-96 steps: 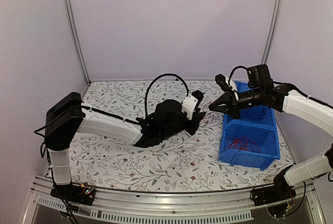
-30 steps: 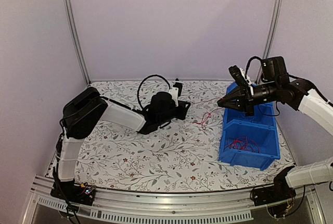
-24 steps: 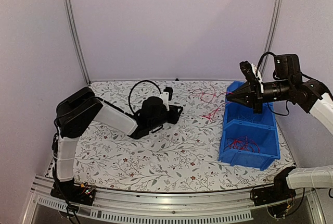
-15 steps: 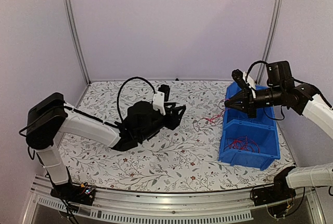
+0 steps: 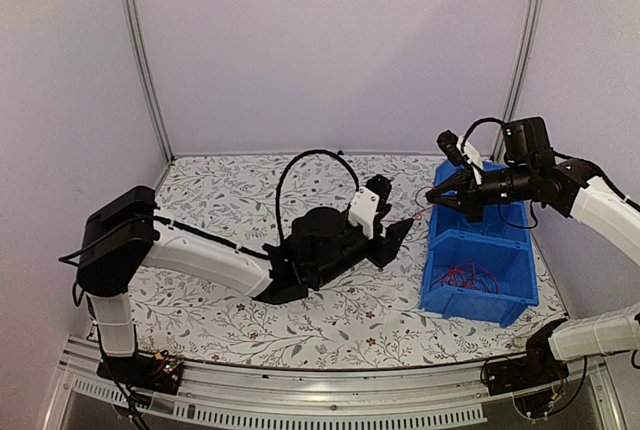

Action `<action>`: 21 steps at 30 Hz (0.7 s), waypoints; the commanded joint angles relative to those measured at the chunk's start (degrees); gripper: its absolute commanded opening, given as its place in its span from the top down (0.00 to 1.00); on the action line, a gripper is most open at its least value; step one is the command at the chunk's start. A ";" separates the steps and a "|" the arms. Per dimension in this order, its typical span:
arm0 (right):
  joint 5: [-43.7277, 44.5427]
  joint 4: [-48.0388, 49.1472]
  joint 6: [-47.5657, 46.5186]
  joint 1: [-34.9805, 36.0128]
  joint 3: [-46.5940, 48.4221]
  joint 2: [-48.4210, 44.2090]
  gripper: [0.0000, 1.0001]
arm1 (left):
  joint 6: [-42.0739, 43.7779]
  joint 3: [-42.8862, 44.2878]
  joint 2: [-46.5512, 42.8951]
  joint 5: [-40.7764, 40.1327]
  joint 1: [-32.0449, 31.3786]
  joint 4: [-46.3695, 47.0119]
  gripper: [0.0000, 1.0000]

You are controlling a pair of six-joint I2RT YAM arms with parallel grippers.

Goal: Untangle the cables

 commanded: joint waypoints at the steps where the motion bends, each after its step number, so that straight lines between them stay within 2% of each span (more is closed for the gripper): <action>1: -1.38 1.04 1.30 -0.23 0.53 0.65 1.00 | 1.11 6.35 4.20 -3.26 0.17 -6.21 0.48; 10: -2.49 0.44 1.70 -0.23 1.29 0.17 1.00 | 2.01 9.98 7.69 -1.22 1.05 -8.70 0.54; 15: -3.99 0.13 1.82 -0.23 1.72 0.44 1.00 | -2.28 8.97 7.46 -3.61 2.90 -9.25 0.61; 18: -8.55 -1.95 0.93 -0.17 2.31 0.57 1.00 | -5.32 8.16 7.70 -3.95 5.12 -6.08 0.62; 21: -15.64 -6.42 -2.04 -0.23 4.01 0.88 1.00 | -7.54 9.30 9.70 0.39 8.74 -1.15 0.61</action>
